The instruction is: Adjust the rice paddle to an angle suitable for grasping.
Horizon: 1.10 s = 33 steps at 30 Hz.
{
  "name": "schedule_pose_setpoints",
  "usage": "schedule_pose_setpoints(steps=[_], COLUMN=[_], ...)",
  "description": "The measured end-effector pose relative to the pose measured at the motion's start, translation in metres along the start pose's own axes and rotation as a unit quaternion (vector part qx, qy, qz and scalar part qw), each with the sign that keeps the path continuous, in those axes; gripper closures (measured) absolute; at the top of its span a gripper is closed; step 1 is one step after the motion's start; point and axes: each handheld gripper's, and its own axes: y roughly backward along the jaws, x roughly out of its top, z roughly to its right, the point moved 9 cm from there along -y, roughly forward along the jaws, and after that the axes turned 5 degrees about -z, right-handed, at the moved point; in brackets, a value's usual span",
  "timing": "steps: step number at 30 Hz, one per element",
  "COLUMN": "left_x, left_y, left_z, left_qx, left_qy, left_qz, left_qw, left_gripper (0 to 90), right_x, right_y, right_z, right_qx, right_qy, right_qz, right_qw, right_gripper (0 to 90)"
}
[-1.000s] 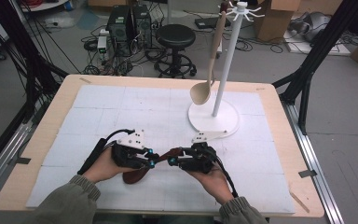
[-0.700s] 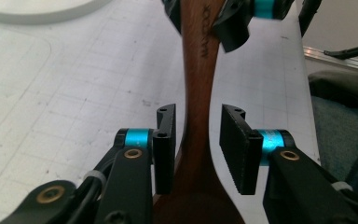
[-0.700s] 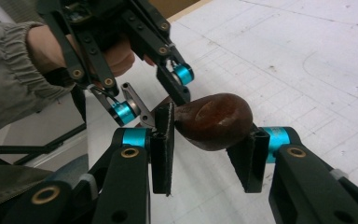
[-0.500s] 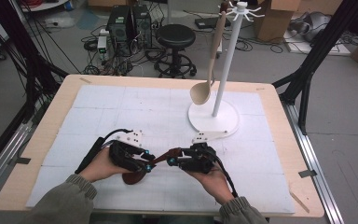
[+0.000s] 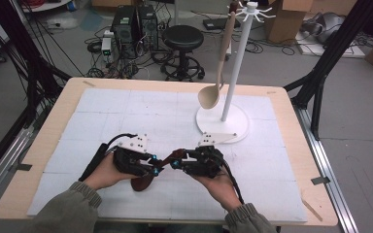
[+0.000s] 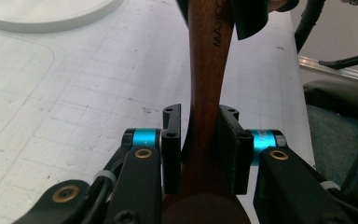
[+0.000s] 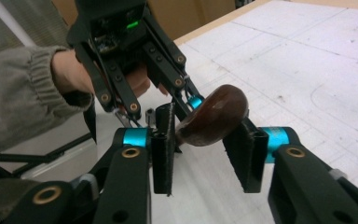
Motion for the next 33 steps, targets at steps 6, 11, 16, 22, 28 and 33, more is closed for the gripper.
schedule_pose_setpoints(steps=[6, 11, 16, 22, 28, 33], left_x=[0.008, 0.012, 0.013, 0.012, 0.011, 0.015], left_y=[0.002, 0.001, 0.002, 0.007, 0.009, 0.011], left_z=[0.002, 0.003, 0.005, 0.005, 0.005, 0.006], left_qx=[0.005, 0.008, -0.003, -0.017, -0.019, -0.019], left_qy=[-0.007, -0.009, -0.006, -0.003, 0.004, 0.004], left_qz=[0.014, 0.021, 0.026, 0.030, 0.032, 0.047], left_qw=[0.9999, 0.9997, 0.9996, 0.9994, 0.9993, 0.9987], left_gripper=[73.5, 73.9, 73.5, 69.8, 66.7, 68.2], right_x=[0.002, 0.004, 0.006, 0.010, 0.011, 0.016], right_y=[-0.006, -0.005, -0.003, -0.004, -0.003, 0.000], right_z=[-0.003, -0.004, -0.006, -0.010, -0.009, -0.011], right_qx=[0.001, 0.005, 0.016, 0.018, 0.016, 0.014], right_qy=[0.001, 0.001, -0.010, -0.007, -0.008, 0.001], right_qz=[-0.003, 0.007, 0.015, 0.018, 0.019, 0.021], right_qw=[1.0000, 1.0000, 0.9997, 0.9996, 0.9997, 0.9997], right_gripper=[63.6, 68.7, 71.2, 71.9, 72.2, 72.6])
